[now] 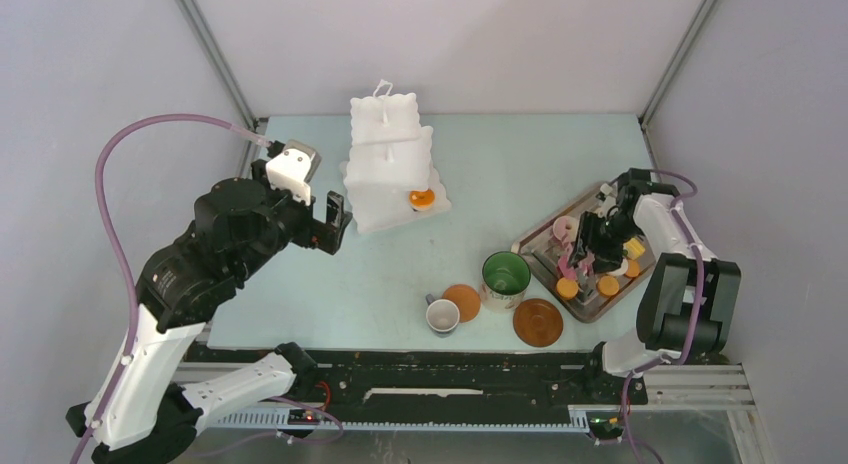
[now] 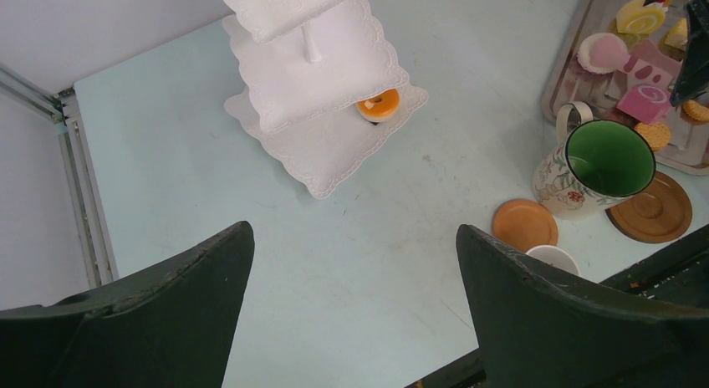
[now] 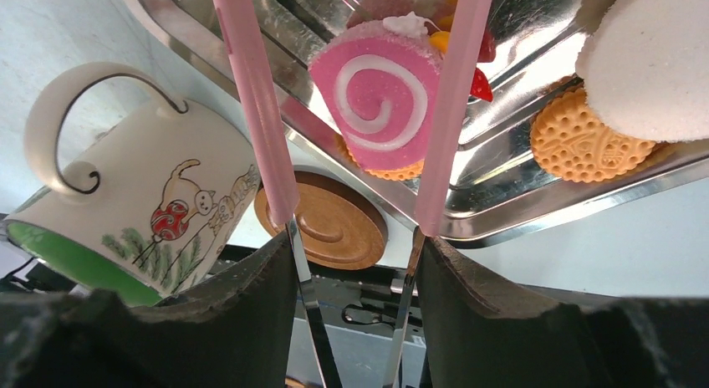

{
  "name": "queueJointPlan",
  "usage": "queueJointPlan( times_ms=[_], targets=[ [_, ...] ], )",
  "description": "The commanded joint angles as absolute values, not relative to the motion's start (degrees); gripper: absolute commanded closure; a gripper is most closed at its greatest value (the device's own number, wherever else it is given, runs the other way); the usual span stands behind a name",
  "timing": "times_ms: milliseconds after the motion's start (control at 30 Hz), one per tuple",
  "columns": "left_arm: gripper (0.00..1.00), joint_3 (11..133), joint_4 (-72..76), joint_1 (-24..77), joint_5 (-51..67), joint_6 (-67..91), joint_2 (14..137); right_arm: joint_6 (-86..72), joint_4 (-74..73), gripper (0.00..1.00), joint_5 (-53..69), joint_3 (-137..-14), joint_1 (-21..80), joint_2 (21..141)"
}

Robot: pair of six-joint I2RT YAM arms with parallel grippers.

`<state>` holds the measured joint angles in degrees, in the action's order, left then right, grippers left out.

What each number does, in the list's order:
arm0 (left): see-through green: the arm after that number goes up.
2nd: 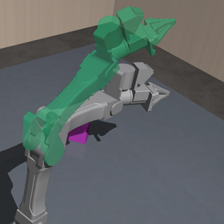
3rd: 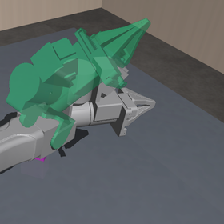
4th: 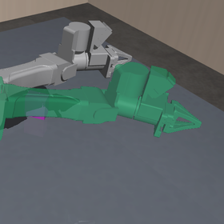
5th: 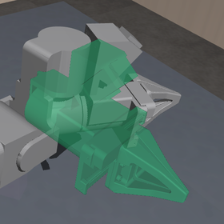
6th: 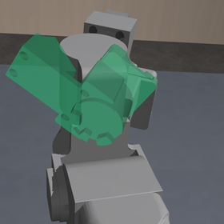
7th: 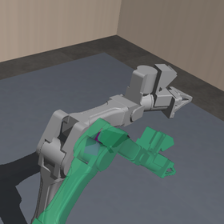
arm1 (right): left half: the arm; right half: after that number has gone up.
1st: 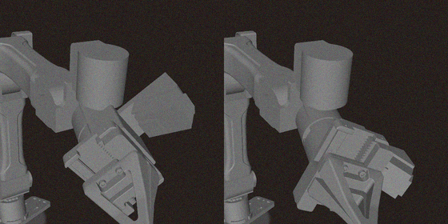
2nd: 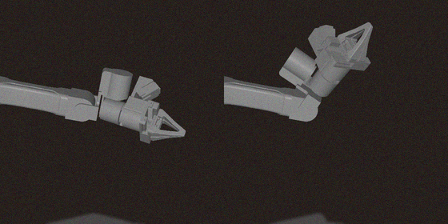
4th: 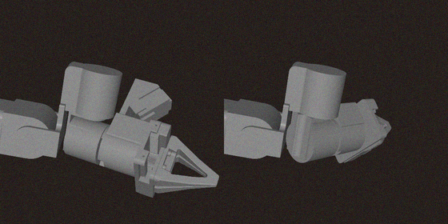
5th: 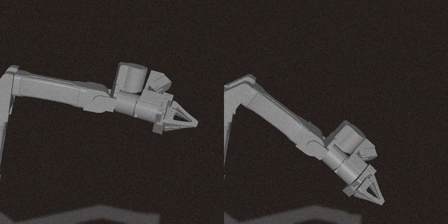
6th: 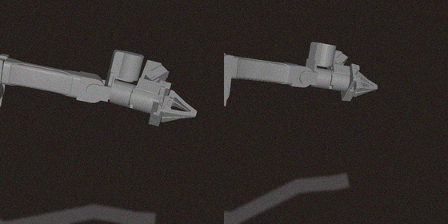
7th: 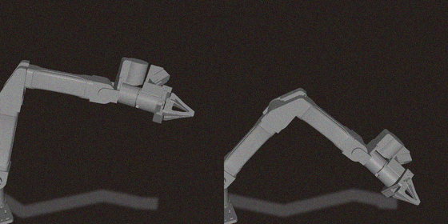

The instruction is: Serve the afternoon tea

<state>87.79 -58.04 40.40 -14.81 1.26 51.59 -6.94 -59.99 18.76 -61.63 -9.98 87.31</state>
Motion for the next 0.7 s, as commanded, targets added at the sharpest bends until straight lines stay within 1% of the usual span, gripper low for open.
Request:
queueJointPlan(
  times_ms=[0, 433, 600, 667],
  targets=[
    [0.02, 87.25, -57.12, 40.82, -14.35, 1.27, 51.58, -5.68, -59.58, 0.47, 15.86, -64.41, -8.22, 88.95],
    [0.02, 87.54, -57.20, 40.82, -14.72, 0.94, 51.81, -6.65, -60.59, 0.47, 10.78, -69.06, -4.95, 93.51],
    [0.02, 87.58, -57.20, 40.86, -14.75, 0.75, 51.97, -6.76, -60.91, 0.50, 9.72, -69.92, -4.51, 94.34],
    [0.02, 87.54, -57.06, 40.87, -14.68, 0.70, 51.95, -6.81, -60.82, 0.53, 9.80, -69.88, -4.48, 94.53]
  ],
)
